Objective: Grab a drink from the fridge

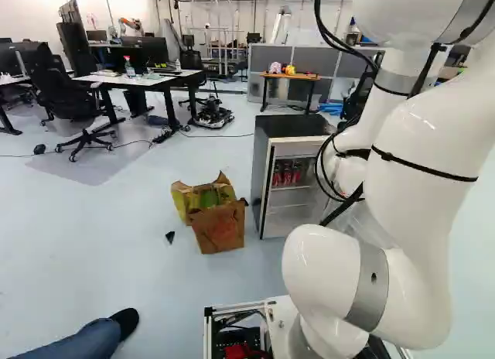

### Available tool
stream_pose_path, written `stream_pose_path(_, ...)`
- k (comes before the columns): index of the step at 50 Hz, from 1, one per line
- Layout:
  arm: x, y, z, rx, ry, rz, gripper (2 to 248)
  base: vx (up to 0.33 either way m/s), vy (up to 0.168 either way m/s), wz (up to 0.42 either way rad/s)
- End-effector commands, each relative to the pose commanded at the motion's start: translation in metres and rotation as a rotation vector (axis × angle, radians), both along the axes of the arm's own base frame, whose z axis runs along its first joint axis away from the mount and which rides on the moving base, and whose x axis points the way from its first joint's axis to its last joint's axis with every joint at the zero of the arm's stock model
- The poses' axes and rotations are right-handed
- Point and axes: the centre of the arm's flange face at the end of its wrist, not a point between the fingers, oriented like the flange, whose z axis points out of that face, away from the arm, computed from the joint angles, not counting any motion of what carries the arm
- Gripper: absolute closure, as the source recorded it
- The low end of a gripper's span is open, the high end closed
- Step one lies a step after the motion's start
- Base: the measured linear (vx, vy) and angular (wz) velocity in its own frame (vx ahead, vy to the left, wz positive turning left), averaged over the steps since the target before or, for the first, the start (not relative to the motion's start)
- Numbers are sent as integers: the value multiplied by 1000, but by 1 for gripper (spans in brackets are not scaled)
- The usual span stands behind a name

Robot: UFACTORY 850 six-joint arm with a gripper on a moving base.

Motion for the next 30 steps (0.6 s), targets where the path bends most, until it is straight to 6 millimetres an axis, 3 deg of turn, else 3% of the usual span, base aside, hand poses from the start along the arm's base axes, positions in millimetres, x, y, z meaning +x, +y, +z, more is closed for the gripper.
stream_pose_path(30, 14, 20, -32, 1, 92, 303, 3, 0, 0, 0)
